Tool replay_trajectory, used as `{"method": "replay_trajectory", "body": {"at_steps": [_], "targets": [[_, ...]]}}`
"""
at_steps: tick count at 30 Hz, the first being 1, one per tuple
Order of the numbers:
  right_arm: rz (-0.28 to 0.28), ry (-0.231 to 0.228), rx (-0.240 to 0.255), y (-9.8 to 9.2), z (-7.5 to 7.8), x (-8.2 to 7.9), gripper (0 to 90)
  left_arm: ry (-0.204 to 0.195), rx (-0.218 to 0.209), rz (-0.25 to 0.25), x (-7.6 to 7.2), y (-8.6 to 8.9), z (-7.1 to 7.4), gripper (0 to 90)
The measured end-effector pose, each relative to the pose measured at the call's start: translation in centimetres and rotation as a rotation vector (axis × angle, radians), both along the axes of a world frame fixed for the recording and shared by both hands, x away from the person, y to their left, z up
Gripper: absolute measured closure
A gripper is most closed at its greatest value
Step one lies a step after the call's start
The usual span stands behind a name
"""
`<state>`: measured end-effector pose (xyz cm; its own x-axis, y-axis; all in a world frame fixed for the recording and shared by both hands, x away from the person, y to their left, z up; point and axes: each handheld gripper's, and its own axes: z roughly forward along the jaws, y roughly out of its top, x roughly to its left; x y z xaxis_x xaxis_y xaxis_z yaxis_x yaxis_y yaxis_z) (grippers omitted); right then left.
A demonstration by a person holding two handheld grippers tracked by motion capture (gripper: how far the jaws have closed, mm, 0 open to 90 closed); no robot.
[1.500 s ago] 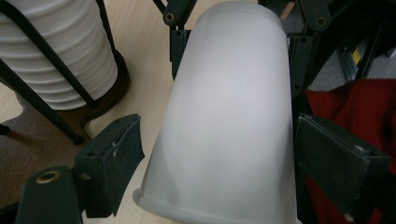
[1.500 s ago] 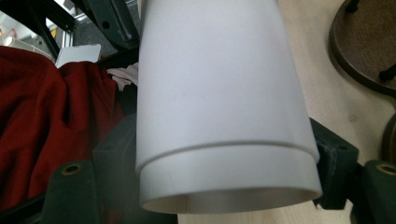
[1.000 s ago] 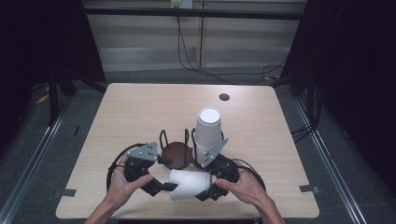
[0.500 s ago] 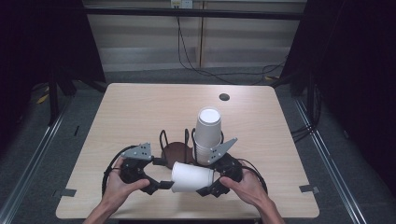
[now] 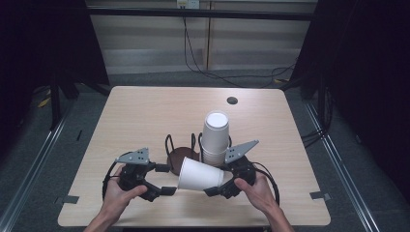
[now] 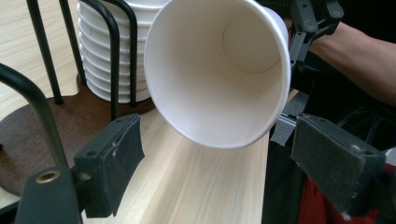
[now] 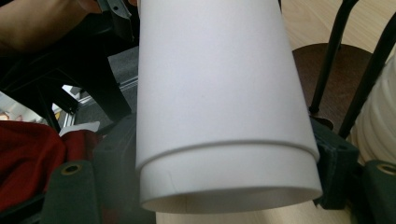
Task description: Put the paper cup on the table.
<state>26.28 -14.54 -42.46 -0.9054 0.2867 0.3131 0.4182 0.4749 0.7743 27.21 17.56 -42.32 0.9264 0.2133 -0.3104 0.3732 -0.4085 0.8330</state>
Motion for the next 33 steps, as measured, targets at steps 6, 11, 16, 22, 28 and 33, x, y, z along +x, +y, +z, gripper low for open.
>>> {"method": "replay_trajectory", "body": {"at_steps": [6,11,16,22,28,33], "targets": [[-0.016,-0.017,0.039,-0.1,0.1,-0.1,25.3,-0.025,-0.016,0.019,-0.3,-0.1,0.1,15.9],[-0.018,-0.027,0.080,0.0,0.2,-0.2,25.4,-0.052,-0.051,0.051,-0.4,-0.1,0.4,15.8],[0.005,-0.043,0.096,0.6,0.2,-0.4,25.4,-0.069,-0.086,0.052,-0.5,-0.1,0.6,15.2],[0.017,-0.050,0.099,0.9,0.3,-0.6,25.4,-0.085,-0.090,0.055,-0.5,-0.3,0.5,8.6],[0.036,-0.052,0.098,1.3,0.3,-0.7,25.4,-0.067,-0.083,0.042,-0.6,-1.2,0.3,0.5],[0.050,-0.048,0.090,1.7,0.2,-0.8,25.4,-0.046,-0.097,0.020,-0.3,-1.7,0.2,0.2]]}}
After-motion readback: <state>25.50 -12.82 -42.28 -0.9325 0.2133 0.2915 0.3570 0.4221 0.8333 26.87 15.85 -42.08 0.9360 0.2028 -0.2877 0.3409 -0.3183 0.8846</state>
